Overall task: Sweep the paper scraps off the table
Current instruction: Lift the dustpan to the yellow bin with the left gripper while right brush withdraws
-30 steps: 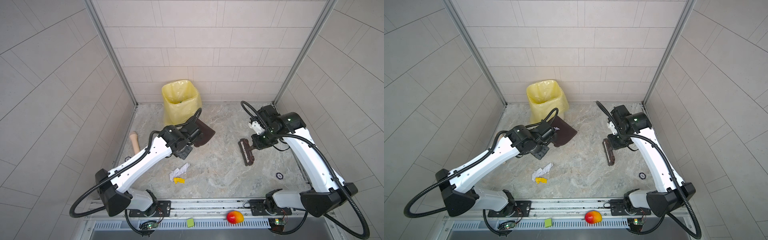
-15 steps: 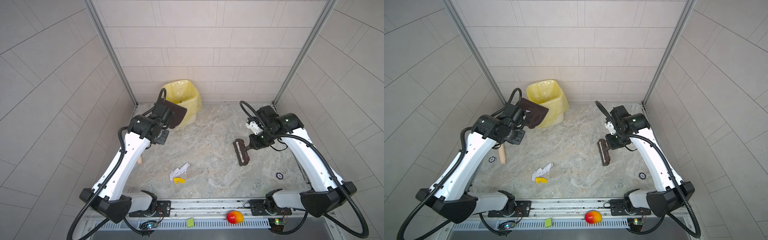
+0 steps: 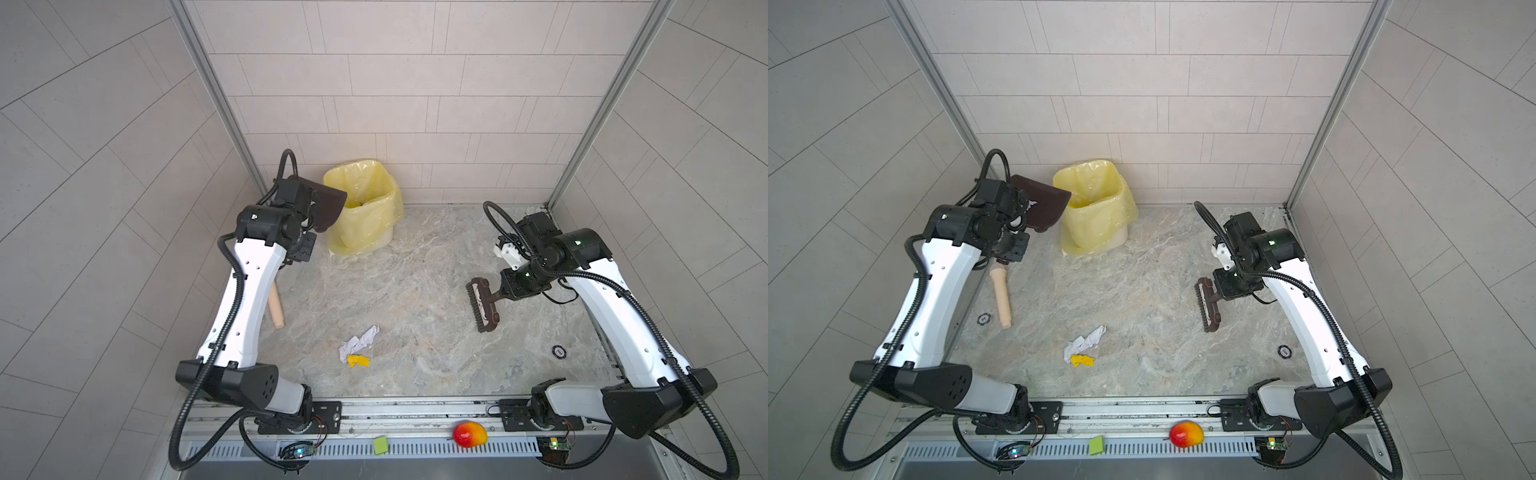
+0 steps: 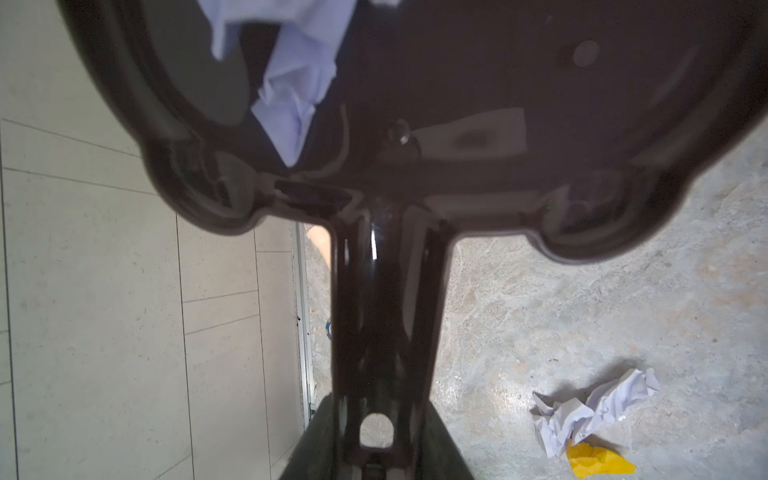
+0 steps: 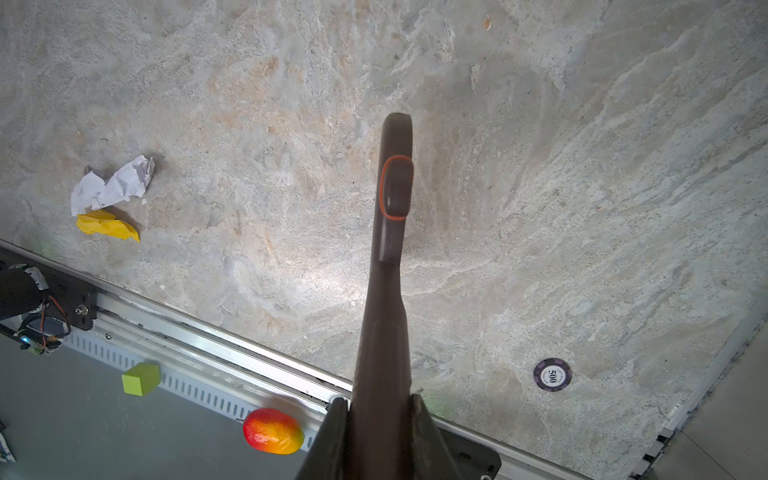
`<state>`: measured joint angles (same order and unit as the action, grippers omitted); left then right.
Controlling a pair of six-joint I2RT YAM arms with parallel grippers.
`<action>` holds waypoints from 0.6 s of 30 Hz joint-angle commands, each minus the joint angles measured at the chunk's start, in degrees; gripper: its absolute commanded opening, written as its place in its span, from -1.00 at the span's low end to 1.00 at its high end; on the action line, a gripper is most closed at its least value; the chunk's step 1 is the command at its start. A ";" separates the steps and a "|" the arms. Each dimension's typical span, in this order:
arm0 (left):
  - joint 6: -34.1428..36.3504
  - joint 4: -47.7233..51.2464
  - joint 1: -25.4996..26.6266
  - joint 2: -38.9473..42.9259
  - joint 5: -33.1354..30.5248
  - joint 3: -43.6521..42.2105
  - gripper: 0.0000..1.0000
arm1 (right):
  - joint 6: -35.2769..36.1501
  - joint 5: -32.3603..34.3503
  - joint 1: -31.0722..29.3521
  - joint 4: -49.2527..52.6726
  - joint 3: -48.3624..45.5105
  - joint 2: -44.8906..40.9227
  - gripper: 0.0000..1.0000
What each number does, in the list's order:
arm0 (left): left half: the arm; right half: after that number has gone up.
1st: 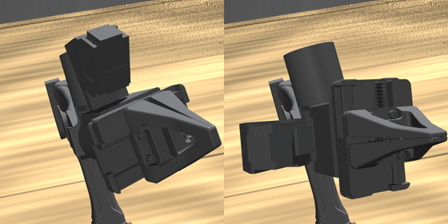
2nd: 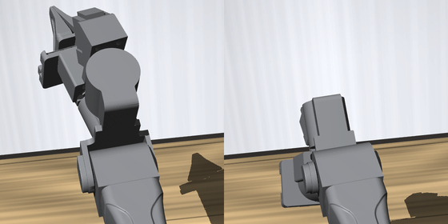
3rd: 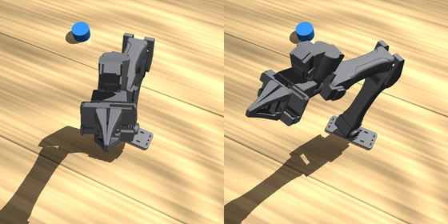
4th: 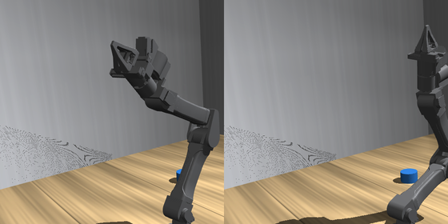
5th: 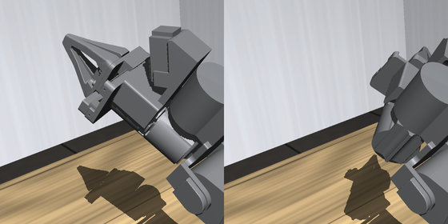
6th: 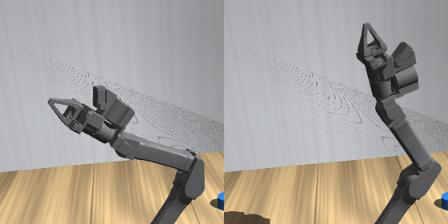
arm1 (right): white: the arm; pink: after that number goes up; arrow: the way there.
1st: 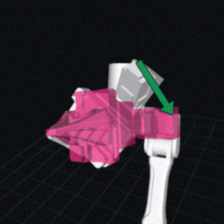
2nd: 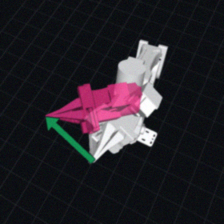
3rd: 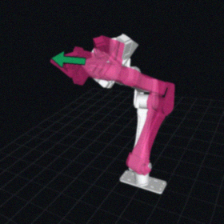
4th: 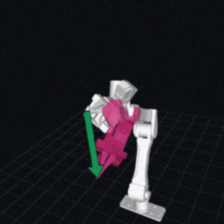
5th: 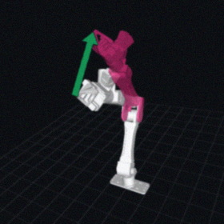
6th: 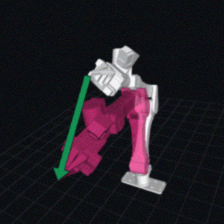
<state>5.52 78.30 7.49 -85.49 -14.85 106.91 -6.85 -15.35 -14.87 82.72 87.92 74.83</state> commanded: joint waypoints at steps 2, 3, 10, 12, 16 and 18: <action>1.49 -1.41 -1.68 -4.79 1.17 7.04 -1.00 | 0.54 -0.38 0.37 1.02 0.59 -1.62 -1.00; 1.65 -1.17 -1.70 -6.29 0.90 8.71 -1.00 | 0.52 -0.51 0.37 1.02 0.67 -1.64 -1.00; 3.81 3.74 -0.52 -19.14 -4.17 25.09 -1.00 | 0.52 -1.09 0.42 1.44 0.94 -1.61 -1.00; 5.26 4.16 1.06 -21.64 -7.57 27.63 -1.00 | 0.53 -1.24 0.46 1.65 1.11 -1.57 -1.00; 8.99 3.20 5.35 -25.05 -15.33 29.40 -1.00 | 0.53 -1.64 0.46 2.41 1.81 -1.64 -1.00; 11.06 2.28 7.07 -26.34 -19.86 29.24 -1.00 | 0.44 -1.93 0.39 2.69 1.98 -1.70 -1.00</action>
<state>12.71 80.38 12.56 -110.93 -26.30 134.47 -6.85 -16.47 -14.66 83.79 88.18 74.76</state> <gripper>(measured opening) 0.297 0.245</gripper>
